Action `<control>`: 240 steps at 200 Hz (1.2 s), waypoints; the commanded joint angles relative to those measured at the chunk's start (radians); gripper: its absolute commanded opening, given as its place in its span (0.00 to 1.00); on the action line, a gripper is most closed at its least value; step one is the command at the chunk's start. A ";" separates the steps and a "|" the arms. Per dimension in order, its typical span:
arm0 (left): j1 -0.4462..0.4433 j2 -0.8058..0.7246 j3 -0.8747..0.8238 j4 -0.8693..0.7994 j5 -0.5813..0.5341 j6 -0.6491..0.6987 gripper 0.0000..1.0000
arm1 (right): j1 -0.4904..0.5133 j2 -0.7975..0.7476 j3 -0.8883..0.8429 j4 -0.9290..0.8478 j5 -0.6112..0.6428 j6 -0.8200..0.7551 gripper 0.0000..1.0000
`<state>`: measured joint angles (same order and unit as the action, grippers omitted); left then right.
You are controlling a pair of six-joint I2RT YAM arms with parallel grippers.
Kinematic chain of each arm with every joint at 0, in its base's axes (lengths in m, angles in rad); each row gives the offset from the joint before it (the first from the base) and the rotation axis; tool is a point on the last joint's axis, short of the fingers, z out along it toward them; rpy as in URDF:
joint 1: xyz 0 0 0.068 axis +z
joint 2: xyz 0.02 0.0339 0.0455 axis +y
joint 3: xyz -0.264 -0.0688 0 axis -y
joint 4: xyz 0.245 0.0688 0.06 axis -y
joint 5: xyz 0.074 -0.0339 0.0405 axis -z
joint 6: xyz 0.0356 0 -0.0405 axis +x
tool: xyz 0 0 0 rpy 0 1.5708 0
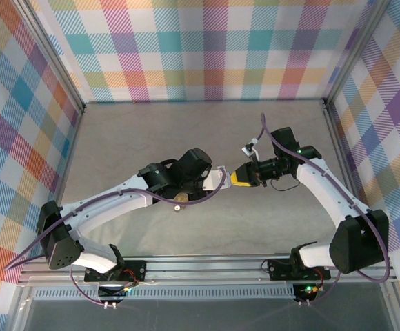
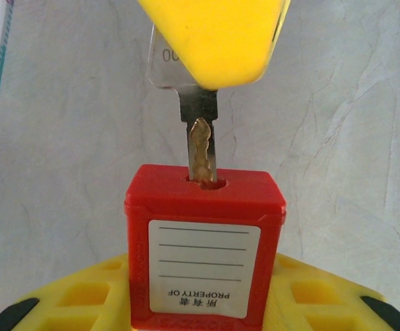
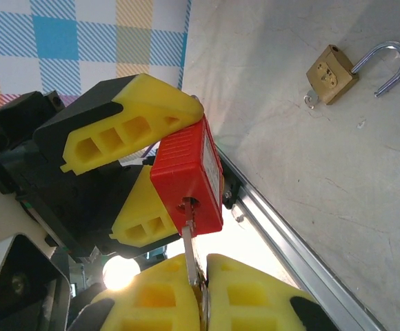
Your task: Unlock with the key
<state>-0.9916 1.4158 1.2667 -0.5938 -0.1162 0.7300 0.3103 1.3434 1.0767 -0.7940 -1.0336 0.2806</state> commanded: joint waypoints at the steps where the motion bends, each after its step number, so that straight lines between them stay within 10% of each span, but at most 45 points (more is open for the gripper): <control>1: -0.035 -0.010 0.013 0.144 -0.041 -0.023 0.00 | 0.036 0.025 -0.009 0.015 -0.030 0.023 0.00; 240: -0.047 0.022 0.035 0.307 0.204 -0.207 0.00 | 0.130 0.092 -0.047 0.153 -0.019 0.049 0.00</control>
<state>-1.0000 1.4429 1.2617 -0.6197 -0.0654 0.5362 0.3866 1.4002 1.0458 -0.7174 -1.0023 0.2920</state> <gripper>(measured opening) 0.373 0.079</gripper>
